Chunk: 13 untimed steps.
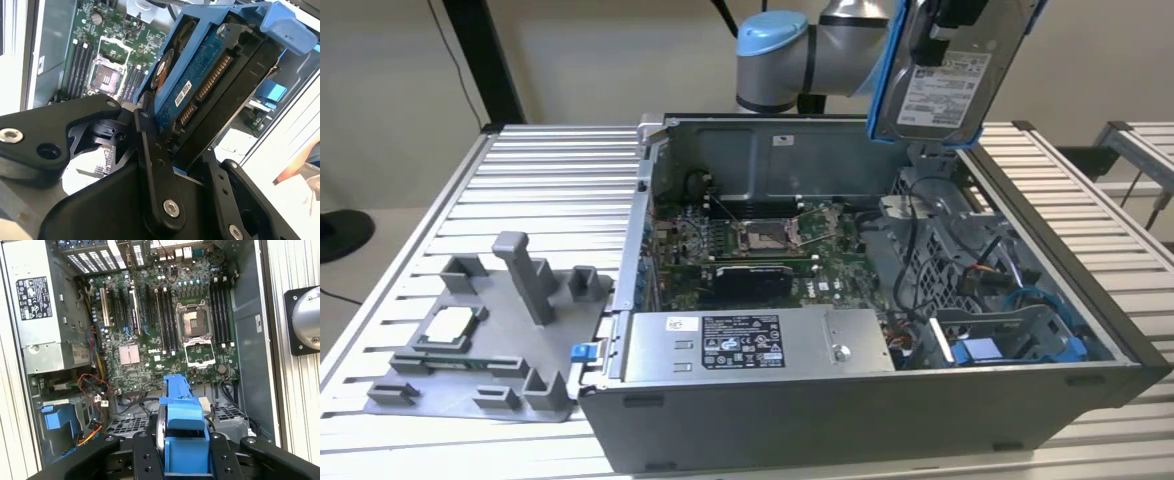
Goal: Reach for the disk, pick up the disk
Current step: 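Pick up the disk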
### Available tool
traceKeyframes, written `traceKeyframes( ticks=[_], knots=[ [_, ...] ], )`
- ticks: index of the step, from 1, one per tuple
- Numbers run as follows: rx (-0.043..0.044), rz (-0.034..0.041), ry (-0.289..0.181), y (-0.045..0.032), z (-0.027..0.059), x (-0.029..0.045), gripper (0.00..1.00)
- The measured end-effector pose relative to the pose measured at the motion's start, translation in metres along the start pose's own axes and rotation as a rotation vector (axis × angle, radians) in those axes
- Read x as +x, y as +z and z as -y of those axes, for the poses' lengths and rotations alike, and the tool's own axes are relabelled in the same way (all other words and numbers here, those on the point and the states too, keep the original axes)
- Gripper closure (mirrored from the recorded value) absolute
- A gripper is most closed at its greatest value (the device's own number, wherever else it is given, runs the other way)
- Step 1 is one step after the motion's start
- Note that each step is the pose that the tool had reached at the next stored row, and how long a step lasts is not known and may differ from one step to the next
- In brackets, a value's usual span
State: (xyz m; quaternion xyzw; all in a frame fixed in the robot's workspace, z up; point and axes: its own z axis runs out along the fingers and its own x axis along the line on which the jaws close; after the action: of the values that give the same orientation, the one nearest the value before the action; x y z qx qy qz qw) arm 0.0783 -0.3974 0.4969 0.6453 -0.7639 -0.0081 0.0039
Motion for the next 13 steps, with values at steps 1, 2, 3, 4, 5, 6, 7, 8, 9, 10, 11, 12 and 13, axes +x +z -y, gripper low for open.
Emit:
traceKeyframes(
  ticks=[1,2,3,4,5,6,7,8,9,10,11,12,13],
  knots=[
    [0.0000,-0.0001,0.000,0.0000,0.0003,0.0017,1.00],
    [0.0000,-0.0001,0.000,0.0001,0.0006,0.0035,1.00],
    [0.0000,-0.0001,0.000,0.0001,0.0009,0.0053,1.00],
    [0.0000,-0.0001,0.000,0.0001,0.0012,0.0070,1.00],
    [0.0000,0.0000,0.000,0.0002,0.0015,0.0088,1.00],
    [0.0000,0.0000,0.000,0.0002,0.0018,0.0108,1.00],
    [0.0000,-0.0001,0.000,0.0002,0.0021,0.0125,1.00],
    [0.0000,-0.0001,0.000,0.0003,0.0024,0.0143,1.00],
    [0.0000,-0.0001,0.000,0.0003,0.0028,0.0162,1.00],
    [0.0000,-0.0001,0.000,0.0004,0.0031,0.0179,1.00],
    [0.0000,-0.0001,0.000,0.0004,0.0034,0.0199,1.00],
    [0.0000,0.0000,0.000,0.0005,0.0037,0.0220,1.00],
    [0.0000,-0.0001,0.000,0.0005,0.0041,0.0238,1.00]
  ],
)
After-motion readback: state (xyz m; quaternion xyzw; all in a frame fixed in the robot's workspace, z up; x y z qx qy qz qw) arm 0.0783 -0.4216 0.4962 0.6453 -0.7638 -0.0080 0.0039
